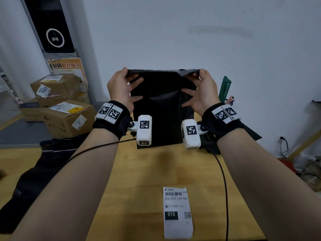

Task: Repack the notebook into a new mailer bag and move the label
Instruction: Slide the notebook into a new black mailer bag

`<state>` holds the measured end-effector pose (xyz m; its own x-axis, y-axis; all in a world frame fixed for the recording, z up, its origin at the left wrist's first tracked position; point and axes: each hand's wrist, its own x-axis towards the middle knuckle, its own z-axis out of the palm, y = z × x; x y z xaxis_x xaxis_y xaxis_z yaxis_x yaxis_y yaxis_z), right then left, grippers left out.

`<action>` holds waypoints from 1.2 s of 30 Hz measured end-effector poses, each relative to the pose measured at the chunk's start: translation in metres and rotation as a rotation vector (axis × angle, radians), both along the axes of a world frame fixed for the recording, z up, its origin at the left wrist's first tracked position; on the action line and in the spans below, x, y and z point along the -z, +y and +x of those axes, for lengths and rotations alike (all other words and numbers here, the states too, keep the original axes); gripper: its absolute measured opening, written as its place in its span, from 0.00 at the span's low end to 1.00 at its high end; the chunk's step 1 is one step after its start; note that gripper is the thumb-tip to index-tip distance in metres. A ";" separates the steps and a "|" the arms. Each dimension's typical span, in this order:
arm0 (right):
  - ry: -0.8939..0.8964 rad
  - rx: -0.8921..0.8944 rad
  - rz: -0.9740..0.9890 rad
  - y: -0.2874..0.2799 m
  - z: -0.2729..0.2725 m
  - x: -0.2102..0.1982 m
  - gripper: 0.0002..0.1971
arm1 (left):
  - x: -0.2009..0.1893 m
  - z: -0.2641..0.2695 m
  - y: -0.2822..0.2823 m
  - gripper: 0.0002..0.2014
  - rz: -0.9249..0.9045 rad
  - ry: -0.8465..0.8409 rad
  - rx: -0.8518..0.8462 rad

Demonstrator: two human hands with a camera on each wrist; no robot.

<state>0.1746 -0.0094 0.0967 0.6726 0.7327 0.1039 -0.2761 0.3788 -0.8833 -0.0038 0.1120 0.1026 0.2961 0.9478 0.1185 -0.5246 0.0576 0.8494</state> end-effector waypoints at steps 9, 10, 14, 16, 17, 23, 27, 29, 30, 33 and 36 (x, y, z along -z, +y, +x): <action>0.064 -0.100 0.200 0.095 0.062 0.042 0.15 | 0.026 0.059 0.074 0.08 0.015 -0.039 -0.047; 0.072 -0.107 0.200 0.099 0.067 0.053 0.16 | 0.034 0.063 0.079 0.08 0.006 -0.035 -0.046; 0.122 -0.079 0.194 0.095 0.079 0.091 0.14 | 0.068 0.068 0.084 0.05 0.001 0.002 -0.040; 0.153 -0.064 0.191 0.090 0.080 0.101 0.13 | 0.077 0.067 0.081 0.05 0.010 0.006 -0.027; 0.155 -0.066 0.174 0.085 0.079 0.104 0.13 | 0.079 0.066 0.078 0.05 0.008 0.015 -0.020; 0.110 -0.068 -0.009 0.054 0.068 0.116 0.13 | 0.103 0.044 0.054 0.04 -0.041 0.111 -0.018; 0.097 -0.076 -0.141 0.029 0.053 0.128 0.14 | 0.125 0.020 0.033 0.04 -0.083 0.202 -0.007; 0.109 -0.092 -0.204 0.018 0.047 0.137 0.14 | 0.137 0.009 0.023 0.03 -0.116 0.245 -0.004; 0.110 -0.101 -0.231 0.011 0.044 0.142 0.13 | 0.143 0.003 0.017 0.03 -0.132 0.266 -0.009; 0.100 -0.101 -0.305 -0.010 0.031 0.155 0.12 | 0.161 -0.014 0.000 0.04 -0.171 0.328 0.008; 0.100 -0.084 -0.368 -0.030 0.019 0.168 0.12 | 0.178 -0.029 -0.015 0.05 -0.221 0.381 0.041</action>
